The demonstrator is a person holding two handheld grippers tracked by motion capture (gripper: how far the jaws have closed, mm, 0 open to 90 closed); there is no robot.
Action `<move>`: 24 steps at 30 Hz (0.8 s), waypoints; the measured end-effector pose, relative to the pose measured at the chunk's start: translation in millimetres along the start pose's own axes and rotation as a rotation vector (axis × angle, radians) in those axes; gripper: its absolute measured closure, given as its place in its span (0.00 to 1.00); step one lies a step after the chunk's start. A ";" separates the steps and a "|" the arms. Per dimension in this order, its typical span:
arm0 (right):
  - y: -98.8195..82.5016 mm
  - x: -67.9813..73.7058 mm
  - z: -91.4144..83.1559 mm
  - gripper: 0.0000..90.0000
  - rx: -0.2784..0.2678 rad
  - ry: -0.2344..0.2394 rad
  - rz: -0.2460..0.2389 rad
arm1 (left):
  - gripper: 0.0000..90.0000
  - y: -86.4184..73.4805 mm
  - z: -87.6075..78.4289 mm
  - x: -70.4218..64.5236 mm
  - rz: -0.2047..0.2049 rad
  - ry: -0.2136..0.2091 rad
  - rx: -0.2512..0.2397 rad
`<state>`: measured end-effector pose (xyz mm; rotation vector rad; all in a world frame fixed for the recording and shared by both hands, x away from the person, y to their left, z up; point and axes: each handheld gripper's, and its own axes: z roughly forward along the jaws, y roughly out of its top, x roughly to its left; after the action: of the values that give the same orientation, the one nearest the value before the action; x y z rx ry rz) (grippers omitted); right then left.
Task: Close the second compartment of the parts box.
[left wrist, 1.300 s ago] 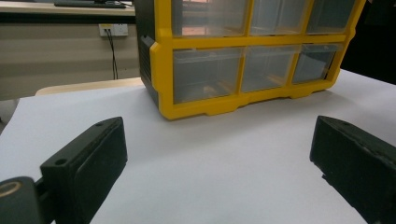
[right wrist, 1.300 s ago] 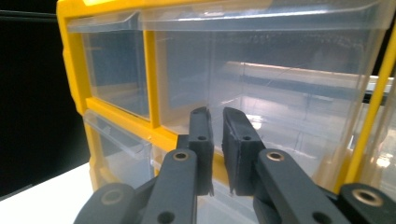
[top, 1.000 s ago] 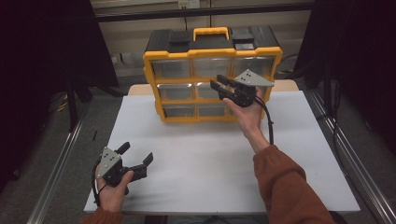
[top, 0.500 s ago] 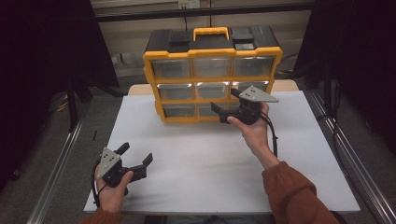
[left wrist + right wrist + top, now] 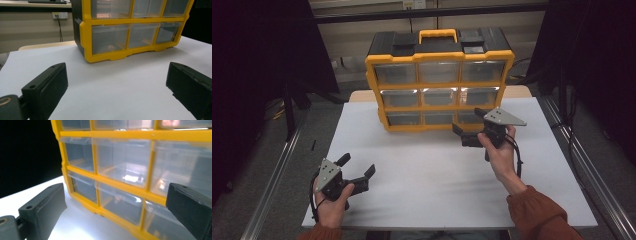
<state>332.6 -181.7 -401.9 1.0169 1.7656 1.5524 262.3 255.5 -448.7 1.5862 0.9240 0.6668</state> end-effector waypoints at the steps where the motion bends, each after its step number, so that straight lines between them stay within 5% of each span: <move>1: -2.2 -0.8 -3.3 0.03 0.001 -0.007 -0.001 | 0.04 0.1 -0.1 0.0 0.000 0.004 -0.001; 24: -39.9 -9.9 -72.5 0.02 0.035 -0.082 0.025 | 0.05 0.8 1.4 -1.0 0.008 0.005 0.004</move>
<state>271.8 -231.2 -430.1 1.1080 1.7355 1.4787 263.1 253.8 -448.2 1.5932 0.9236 0.6755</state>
